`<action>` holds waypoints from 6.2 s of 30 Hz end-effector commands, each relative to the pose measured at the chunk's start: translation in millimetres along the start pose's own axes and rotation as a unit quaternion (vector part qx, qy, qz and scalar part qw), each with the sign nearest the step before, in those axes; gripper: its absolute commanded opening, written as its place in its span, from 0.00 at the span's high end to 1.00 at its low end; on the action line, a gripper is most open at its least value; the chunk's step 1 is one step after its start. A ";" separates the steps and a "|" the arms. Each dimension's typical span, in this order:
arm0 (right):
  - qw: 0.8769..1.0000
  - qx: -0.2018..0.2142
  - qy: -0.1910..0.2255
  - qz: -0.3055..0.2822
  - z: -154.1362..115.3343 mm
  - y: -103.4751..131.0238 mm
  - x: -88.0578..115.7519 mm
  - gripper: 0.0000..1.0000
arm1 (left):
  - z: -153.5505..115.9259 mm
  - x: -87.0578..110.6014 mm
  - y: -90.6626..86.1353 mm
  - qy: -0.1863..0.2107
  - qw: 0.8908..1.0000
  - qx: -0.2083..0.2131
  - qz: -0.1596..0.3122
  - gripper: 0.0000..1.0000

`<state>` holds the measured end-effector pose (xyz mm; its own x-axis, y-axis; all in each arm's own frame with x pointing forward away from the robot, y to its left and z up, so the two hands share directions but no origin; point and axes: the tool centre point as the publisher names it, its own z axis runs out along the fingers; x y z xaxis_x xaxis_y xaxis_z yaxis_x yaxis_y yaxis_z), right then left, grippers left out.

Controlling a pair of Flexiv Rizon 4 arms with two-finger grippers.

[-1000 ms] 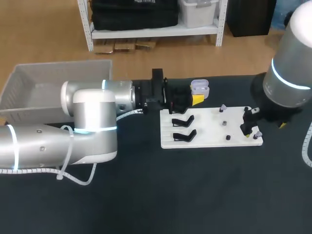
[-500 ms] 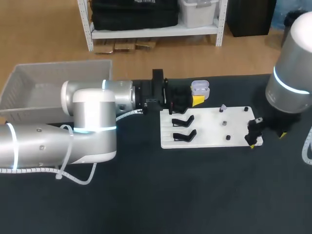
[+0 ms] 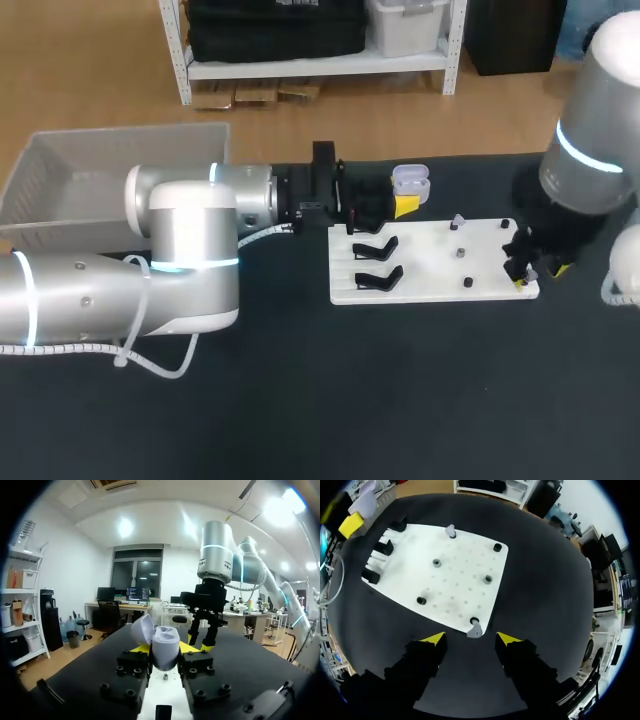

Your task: Pick up each earbud case from the left stands, insert the matching earbuds, close the lid, and place the case in the box.

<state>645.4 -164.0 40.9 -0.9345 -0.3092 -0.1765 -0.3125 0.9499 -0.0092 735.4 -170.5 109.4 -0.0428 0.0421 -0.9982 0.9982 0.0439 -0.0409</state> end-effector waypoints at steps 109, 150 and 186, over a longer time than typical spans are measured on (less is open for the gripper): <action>0.922 0.195 0.067 0.327 -134.9 117.6 -61.4 1.00 | 0.2 0.6 0.3 -0.001 1.000 0.000 0.001 1.00; 0.820 0.052 -0.004 0.571 -127.7 130.3 -124.0 1.00 | 0.2 0.6 0.3 -0.001 1.000 0.000 0.001 1.00; 0.843 0.039 0.016 0.536 -110.7 140.0 -144.4 1.00 | 0.2 0.6 0.3 -0.001 1.000 0.000 0.001 1.00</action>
<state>712.0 5.8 174.5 -0.6773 0.7287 -0.1015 0.7238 0.6847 0.0854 735.6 -170.7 109.6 -0.0432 0.0425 -0.9982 0.9982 0.0436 -0.0414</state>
